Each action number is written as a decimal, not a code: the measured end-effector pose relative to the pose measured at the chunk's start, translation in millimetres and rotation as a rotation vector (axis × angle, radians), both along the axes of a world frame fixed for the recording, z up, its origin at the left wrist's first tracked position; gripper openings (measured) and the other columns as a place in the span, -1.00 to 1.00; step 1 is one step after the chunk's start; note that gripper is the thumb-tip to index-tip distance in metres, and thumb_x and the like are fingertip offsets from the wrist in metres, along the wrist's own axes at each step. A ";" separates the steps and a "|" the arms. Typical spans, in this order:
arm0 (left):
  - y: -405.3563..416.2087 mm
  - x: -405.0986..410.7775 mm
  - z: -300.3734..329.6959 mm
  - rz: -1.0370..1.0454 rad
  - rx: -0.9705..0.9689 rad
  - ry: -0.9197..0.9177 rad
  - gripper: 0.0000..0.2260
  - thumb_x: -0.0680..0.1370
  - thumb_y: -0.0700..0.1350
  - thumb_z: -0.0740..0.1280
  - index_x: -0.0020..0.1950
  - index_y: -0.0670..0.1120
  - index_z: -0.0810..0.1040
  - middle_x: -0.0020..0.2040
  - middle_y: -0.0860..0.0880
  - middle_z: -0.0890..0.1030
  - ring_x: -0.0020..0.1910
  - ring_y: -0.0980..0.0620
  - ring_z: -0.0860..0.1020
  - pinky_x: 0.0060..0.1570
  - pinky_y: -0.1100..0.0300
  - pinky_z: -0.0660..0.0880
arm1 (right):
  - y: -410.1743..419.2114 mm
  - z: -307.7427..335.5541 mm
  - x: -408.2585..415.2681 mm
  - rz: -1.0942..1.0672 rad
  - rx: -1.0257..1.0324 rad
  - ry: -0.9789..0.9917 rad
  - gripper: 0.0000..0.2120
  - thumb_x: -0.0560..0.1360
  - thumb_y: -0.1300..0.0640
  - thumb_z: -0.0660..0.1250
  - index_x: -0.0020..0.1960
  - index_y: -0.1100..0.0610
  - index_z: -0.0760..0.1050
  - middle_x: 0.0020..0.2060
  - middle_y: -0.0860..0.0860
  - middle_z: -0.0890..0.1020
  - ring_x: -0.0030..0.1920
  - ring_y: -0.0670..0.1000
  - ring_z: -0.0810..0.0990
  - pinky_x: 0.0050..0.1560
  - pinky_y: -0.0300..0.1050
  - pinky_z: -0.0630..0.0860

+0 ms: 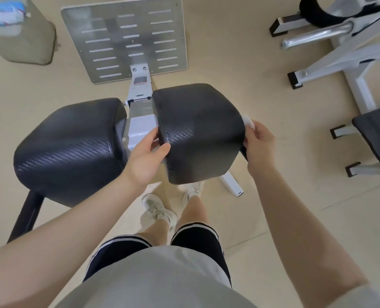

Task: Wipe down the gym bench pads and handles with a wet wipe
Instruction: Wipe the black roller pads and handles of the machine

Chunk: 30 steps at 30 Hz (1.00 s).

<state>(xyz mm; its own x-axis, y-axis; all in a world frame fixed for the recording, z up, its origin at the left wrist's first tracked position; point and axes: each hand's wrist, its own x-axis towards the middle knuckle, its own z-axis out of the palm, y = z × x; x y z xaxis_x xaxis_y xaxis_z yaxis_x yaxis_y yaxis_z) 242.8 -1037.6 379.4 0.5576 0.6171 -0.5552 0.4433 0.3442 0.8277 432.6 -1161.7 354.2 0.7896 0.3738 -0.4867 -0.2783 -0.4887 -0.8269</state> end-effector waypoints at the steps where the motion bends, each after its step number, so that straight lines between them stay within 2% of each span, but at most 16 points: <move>1: -4.4 -1.2 -1.8 0.021 0.040 0.010 -0.64 0.59 -0.26 0.18 0.39 -0.10 0.36 0.24 0.03 0.51 0.11 0.22 0.48 0.10 0.47 0.42 | -2.5 -5.6 -2.9 -0.010 0.002 -0.019 -0.72 0.52 0.04 0.21 -0.30 0.17 0.41 -0.47 -0.07 0.27 -0.29 0.08 0.18 -0.20 -0.06 0.28; 3: -13.3 -3.6 -5.2 0.054 0.121 0.077 -0.64 0.58 -0.22 0.21 0.38 -0.08 0.37 0.23 0.05 0.50 0.18 0.14 0.46 0.27 0.23 0.37 | -15.6 -14.6 -10.1 -0.024 -0.032 -0.037 -0.73 0.54 0.15 0.19 -0.32 0.17 0.43 -0.45 -0.04 0.33 -0.35 0.03 0.26 -0.21 -0.09 0.34; 4: -18.2 -4.5 -6.0 0.070 0.145 0.109 -0.65 0.57 -0.20 0.23 0.36 -0.06 0.37 0.22 0.06 0.50 0.21 0.10 0.45 0.30 0.16 0.36 | -22.8 -17.4 -15.0 -0.035 -0.063 -0.033 -0.74 0.54 0.21 0.19 -0.31 0.13 0.48 -0.44 -0.04 0.39 -0.36 -0.01 0.34 -0.19 -0.15 0.39; 7: -32.2 -5.9 -8.8 0.152 0.152 0.174 -0.65 0.55 -0.17 0.26 0.33 -0.05 0.37 0.17 0.05 0.50 0.21 0.04 0.46 0.29 0.07 0.37 | -35.7 -31.4 -28.8 -0.098 -0.152 0.053 -0.79 0.54 0.23 0.19 -0.11 0.06 0.58 -0.30 -0.03 0.56 -0.15 -0.01 0.57 0.00 -0.17 0.47; 9: -38.5 -3.9 -10.1 0.237 0.120 0.201 -0.69 0.55 -0.14 0.27 0.28 -0.08 0.40 0.10 0.03 0.51 0.16 0.03 0.49 0.29 0.05 0.39 | -34.2 -40.8 -35.1 -0.200 -0.174 0.167 -0.81 0.55 0.20 0.20 -0.11 0.04 0.57 -0.24 -0.04 0.59 -0.06 0.01 0.57 0.15 -0.05 0.49; 10: -40.5 -2.8 -11.1 0.267 0.106 0.215 -0.72 0.55 -0.12 0.28 0.25 -0.09 0.41 0.08 0.03 0.51 0.12 0.05 0.50 0.28 0.03 0.40 | -31.8 -42.4 -36.7 -0.240 -0.180 0.211 -0.82 0.56 0.19 0.20 -0.10 0.06 0.57 -0.24 -0.05 0.58 -0.04 0.00 0.57 0.13 -0.04 0.50; 12: -43.4 -1.9 -17.0 0.297 0.071 0.242 -0.80 0.55 -0.06 0.27 0.15 -0.05 0.43 0.06 0.04 0.52 0.09 0.08 0.50 0.28 0.02 0.40 | -27.7 -40.6 -34.4 -0.261 -0.139 0.220 -0.82 0.57 0.18 0.19 0.04 0.08 0.57 -0.20 -0.08 0.60 0.00 -0.01 0.58 -0.02 -0.16 0.49; 14: -50.1 -1.3 -23.6 0.341 0.024 0.262 -0.81 0.55 0.02 0.25 0.12 -0.01 0.44 0.10 0.03 0.54 0.13 0.07 0.50 0.28 0.05 0.39 | -30.1 -35.5 -27.0 -0.232 -0.016 0.165 -0.78 0.57 0.21 0.18 0.07 0.06 0.58 -0.14 -0.05 0.63 -0.02 -0.06 0.59 -0.08 -0.26 0.48; 17: -67.9 6.1 -32.5 0.373 0.051 0.293 -0.68 0.57 0.08 0.18 0.26 -0.04 0.36 0.15 0.00 0.51 0.10 0.06 0.49 0.10 0.21 0.38 | -42.6 -38.4 -13.9 -0.196 0.196 0.174 -0.79 0.55 0.28 0.22 0.09 0.14 0.58 -0.04 0.00 0.65 0.05 -0.03 0.59 0.09 -0.23 0.52; 20: -75.4 12.2 -41.2 0.485 0.060 0.256 -0.71 0.56 0.09 0.19 0.21 0.00 0.36 0.07 0.07 0.51 0.00 0.12 0.50 -0.05 0.31 0.38 | -52.1 -59.8 -20.6 -0.115 0.081 0.197 -0.81 0.56 0.27 0.22 0.06 0.15 0.58 -0.06 -0.02 0.66 0.07 -0.01 0.60 0.07 -0.23 0.51; 22: -75.9 7.2 -52.4 0.527 0.043 0.220 -0.74 0.50 0.15 0.21 0.14 0.12 0.41 0.06 0.14 0.54 0.00 0.18 0.52 0.09 0.24 0.43 | -52.8 -75.4 -29.5 -0.088 -0.067 0.175 -0.80 0.56 0.25 0.19 -0.04 0.04 0.56 -0.15 -0.11 0.64 0.03 -0.03 0.61 0.03 -0.23 0.48; 23: -77.4 3.1 -56.8 0.503 0.056 0.206 -0.78 0.50 0.13 0.20 0.13 0.19 0.43 0.06 0.19 0.56 0.01 0.24 0.53 0.15 0.21 0.42 | -52.0 -82.8 -33.2 -0.125 -0.089 0.209 -0.79 0.57 0.26 0.18 -0.04 0.04 0.54 -0.15 -0.12 0.63 0.03 -0.02 0.61 0.05 -0.21 0.48; 25: -84.7 -4.3 -56.7 0.352 0.105 0.166 -0.76 0.59 -0.01 0.15 0.21 0.28 0.39 0.08 0.28 0.54 0.00 0.43 0.50 0.12 0.39 0.40 | -50.7 -95.4 -38.3 -0.228 -0.095 0.364 -0.81 0.57 0.29 0.17 0.04 0.16 0.54 -0.08 -0.04 0.64 -0.01 -0.02 0.62 0.06 -0.22 0.50; 27: -91.9 -10.7 -59.0 0.231 0.109 0.155 -0.64 0.63 -0.07 0.10 0.40 0.20 0.27 0.20 0.26 0.48 0.09 0.48 0.44 0.16 0.52 0.33 | -54.1 -104.8 -44.1 -0.266 -0.097 0.578 -0.79 0.56 0.32 0.16 0.13 0.22 0.51 -0.10 0.00 0.62 -0.13 -0.10 0.62 0.04 -0.28 0.52; 28: -93.2 -12.6 -61.1 0.213 0.088 0.180 -0.62 0.63 -0.03 0.07 0.45 0.20 0.20 0.27 0.25 0.45 0.18 0.42 0.42 0.24 0.48 0.27 | -57.3 -107.3 -48.9 -0.266 -0.066 0.683 -0.80 0.56 0.33 0.14 0.11 0.22 0.49 -0.17 0.01 0.60 -0.20 -0.13 0.61 0.08 -0.26 0.52; 30: -93.9 -17.1 -68.4 0.201 0.032 0.248 -0.64 0.62 0.11 -0.01 0.43 0.31 0.17 0.35 0.21 0.41 0.28 0.21 0.42 0.38 0.19 0.24 | -60.5 -113.1 -62.4 -0.219 -0.026 0.790 -0.80 0.56 0.37 0.09 -0.09 0.20 0.45 -0.30 0.02 0.51 -0.28 -0.13 0.56 0.10 -0.24 0.51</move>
<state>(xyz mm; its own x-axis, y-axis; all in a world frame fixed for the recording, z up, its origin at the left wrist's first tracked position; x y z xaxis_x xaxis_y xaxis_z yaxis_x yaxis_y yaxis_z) 225.7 -1131.5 311.0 0.2726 0.7209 -0.6371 0.5584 0.4207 0.7150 370.1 -1222.2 241.2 0.2643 0.2314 -0.9363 -0.8652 -0.3720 -0.3362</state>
